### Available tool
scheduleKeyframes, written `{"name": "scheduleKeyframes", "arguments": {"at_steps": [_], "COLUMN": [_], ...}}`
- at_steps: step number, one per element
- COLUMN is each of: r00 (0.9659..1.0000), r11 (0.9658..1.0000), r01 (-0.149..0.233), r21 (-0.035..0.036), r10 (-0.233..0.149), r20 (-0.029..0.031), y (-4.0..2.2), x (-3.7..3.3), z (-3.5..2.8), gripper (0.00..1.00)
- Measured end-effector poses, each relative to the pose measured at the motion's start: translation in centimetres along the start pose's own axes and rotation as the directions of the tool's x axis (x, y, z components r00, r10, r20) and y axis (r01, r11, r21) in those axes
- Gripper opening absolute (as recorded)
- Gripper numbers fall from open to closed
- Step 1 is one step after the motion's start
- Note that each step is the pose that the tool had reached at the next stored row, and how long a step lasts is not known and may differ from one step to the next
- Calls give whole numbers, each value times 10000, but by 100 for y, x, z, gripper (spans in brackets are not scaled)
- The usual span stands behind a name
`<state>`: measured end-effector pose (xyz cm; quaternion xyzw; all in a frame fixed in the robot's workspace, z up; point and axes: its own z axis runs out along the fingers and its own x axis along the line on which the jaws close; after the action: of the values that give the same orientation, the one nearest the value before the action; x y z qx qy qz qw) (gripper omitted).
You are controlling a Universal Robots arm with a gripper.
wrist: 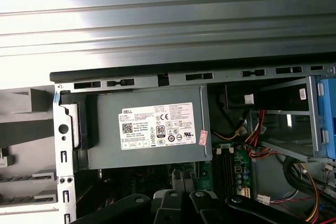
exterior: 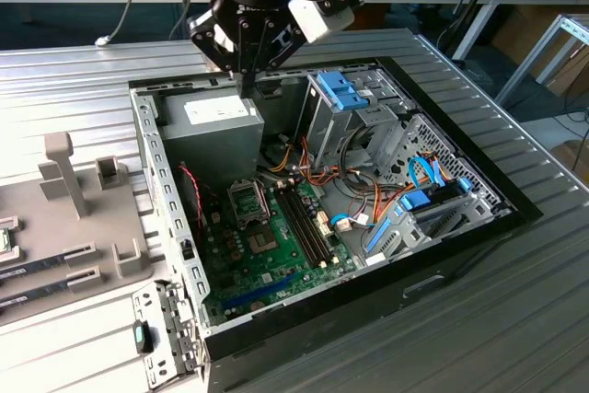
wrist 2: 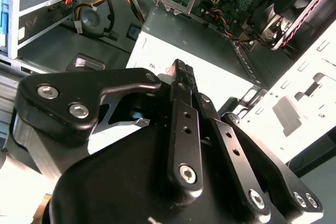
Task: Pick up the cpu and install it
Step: 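Reach for the cpu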
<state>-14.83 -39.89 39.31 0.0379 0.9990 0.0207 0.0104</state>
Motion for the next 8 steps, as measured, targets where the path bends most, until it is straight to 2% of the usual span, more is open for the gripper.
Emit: {"name": "scheduleKeyframes", "arguments": {"at_steps": [8], "r00": [10000], "r11": [10000], "r01": [-1], "r21": [0], "r10": [1], "r20": [0], "y": [-1], "x": [18], "z": [-1], "gripper": [11]}}
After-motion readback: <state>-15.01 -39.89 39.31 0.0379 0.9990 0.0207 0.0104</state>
